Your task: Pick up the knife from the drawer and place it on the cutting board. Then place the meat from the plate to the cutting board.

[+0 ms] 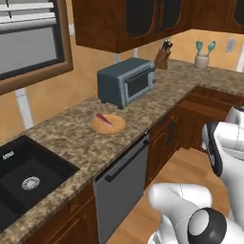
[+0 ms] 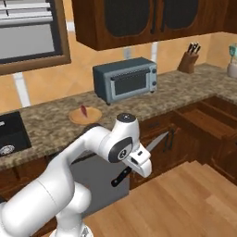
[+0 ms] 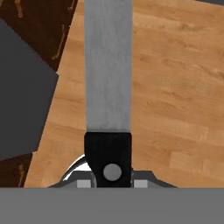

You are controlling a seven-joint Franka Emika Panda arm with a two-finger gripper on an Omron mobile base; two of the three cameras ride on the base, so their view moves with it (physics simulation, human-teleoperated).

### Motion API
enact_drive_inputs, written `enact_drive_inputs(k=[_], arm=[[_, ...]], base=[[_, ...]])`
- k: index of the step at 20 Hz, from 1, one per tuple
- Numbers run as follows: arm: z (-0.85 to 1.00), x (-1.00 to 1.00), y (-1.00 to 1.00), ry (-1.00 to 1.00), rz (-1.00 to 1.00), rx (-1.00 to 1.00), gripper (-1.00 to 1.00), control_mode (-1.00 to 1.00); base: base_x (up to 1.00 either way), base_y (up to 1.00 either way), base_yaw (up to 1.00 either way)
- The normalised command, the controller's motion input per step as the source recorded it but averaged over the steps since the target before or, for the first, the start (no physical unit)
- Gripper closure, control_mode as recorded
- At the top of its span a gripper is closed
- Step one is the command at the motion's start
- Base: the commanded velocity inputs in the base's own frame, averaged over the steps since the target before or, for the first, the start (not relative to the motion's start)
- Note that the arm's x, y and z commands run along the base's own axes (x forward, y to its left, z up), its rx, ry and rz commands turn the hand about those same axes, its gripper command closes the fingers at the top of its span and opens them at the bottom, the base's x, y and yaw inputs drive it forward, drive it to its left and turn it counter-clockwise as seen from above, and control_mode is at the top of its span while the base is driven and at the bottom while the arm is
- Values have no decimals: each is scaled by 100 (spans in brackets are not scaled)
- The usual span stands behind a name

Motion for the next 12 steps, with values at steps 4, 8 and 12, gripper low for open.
enact_drive_inputs(k=[4,8,12], arm=[[0,0,0,0,0,0,100,100],[0,0,0,0,0,0,100,100],[0,0,0,0,0,0,100,100]], base=[[-70,100,35],[-48,100,35],[-22,100,31]])
